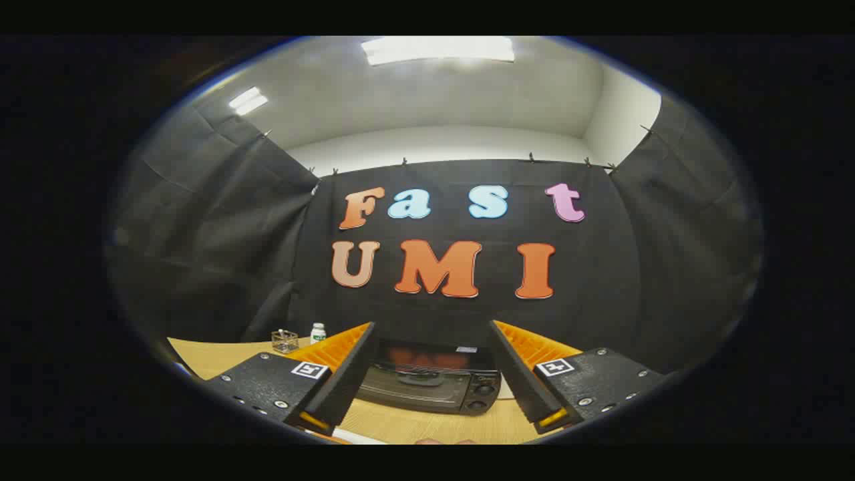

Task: Open the toaster oven, put the food inside, and close the toaster oven door.

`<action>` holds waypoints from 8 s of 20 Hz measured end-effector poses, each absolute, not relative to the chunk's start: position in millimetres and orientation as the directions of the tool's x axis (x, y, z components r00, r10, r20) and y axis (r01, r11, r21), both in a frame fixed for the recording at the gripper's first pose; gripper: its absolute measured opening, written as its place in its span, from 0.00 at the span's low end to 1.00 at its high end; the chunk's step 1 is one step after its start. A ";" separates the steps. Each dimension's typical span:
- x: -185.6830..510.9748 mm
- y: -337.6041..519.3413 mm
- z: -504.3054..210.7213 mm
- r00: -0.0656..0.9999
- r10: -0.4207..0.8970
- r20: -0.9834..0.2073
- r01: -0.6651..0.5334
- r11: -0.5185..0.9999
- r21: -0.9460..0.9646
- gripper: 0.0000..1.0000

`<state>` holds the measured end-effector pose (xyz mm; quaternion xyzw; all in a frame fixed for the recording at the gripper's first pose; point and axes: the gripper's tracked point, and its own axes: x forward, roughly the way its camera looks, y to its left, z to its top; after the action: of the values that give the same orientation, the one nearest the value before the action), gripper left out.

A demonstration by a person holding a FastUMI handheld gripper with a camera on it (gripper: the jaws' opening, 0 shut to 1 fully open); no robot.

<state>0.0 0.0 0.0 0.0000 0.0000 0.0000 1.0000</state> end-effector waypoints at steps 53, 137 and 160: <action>159.5 47.3 -195.9 0.941 -0.043 -0.337 0.067 0.996 0.058 0.97; -124.4 132.1 -282.3 0.629 0.402 -0.665 -0.338 0.912 0.230 0.53; -26.0 127.0 -236.0 0.774 0.381 -0.506 -0.169 0.895 0.414 0.23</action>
<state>-26.0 127.0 -236.0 0.1750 0.3017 0.1486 0.9253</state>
